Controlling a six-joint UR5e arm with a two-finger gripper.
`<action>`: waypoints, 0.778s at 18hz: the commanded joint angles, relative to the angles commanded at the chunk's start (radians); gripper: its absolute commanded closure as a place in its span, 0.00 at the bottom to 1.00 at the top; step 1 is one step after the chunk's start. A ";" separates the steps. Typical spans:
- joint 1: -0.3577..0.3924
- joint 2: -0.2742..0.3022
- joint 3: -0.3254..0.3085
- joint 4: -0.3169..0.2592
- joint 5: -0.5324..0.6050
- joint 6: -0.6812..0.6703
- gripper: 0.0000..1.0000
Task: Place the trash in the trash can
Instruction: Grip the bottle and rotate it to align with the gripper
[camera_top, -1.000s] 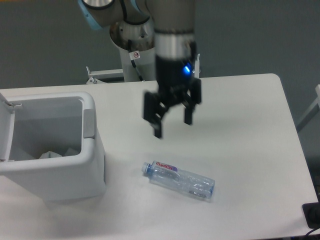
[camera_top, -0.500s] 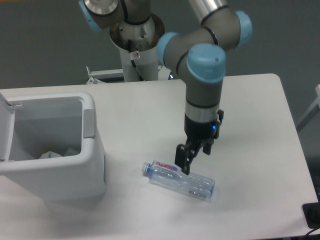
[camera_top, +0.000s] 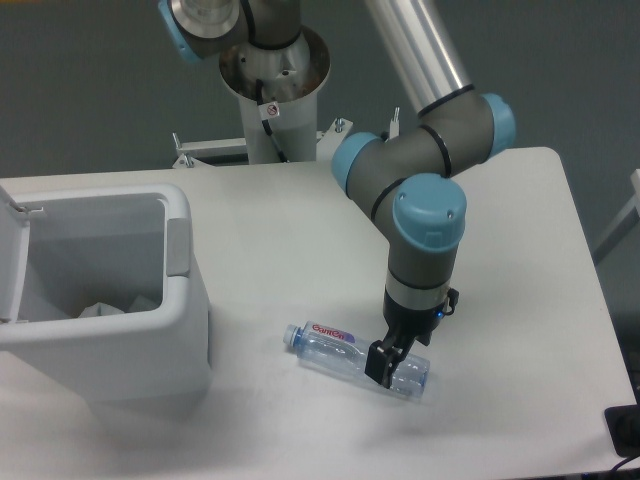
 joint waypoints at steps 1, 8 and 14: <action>-0.002 -0.015 0.002 0.000 0.002 -0.012 0.00; -0.005 -0.062 0.017 0.009 0.043 -0.069 0.00; -0.017 -0.098 0.040 0.009 0.043 -0.089 0.00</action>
